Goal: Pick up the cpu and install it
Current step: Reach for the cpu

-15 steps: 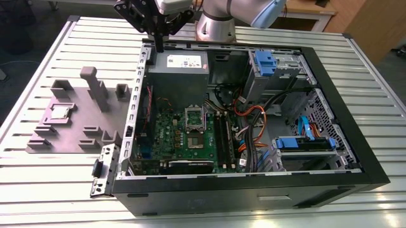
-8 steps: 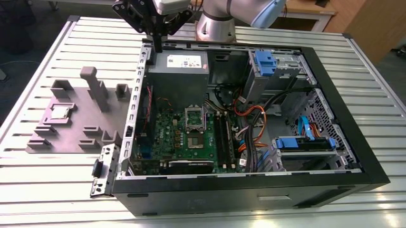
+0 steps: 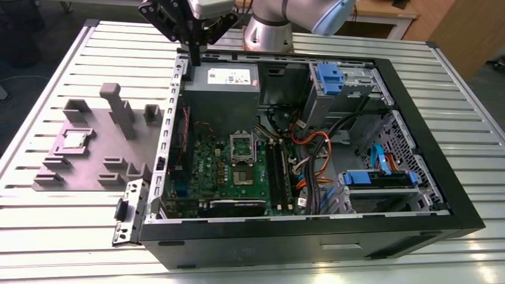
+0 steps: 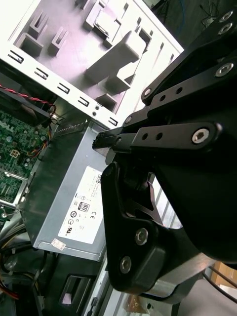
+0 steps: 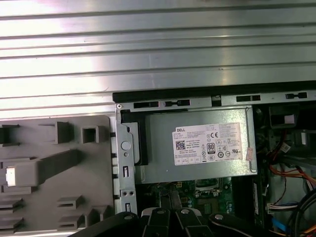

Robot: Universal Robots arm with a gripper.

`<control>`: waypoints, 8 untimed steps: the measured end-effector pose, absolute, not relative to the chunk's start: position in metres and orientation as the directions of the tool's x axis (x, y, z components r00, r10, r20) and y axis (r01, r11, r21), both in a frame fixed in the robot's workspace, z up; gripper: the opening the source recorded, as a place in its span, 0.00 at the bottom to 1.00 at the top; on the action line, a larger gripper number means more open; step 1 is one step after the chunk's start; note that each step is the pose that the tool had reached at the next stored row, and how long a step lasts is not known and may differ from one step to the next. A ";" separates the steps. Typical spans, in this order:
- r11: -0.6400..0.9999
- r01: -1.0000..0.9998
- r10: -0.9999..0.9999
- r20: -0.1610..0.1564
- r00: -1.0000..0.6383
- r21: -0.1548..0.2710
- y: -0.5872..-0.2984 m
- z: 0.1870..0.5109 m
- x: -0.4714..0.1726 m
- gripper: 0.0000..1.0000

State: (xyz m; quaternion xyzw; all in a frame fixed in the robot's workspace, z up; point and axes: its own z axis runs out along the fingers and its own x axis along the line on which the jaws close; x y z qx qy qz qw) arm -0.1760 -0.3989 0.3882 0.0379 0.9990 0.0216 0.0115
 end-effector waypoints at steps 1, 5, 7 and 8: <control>0.996 0.075 0.076 -0.021 -0.997 0.044 -0.399 0.388 -0.176 0.11; 0.996 0.075 0.076 -0.021 -0.997 0.044 -0.399 0.388 -0.178 0.11; 0.996 0.075 0.076 -0.020 -0.997 0.044 -0.399 0.387 -0.178 0.11; 0.996 0.075 0.076 -0.020 -0.997 0.044 -0.399 0.387 -0.179 0.11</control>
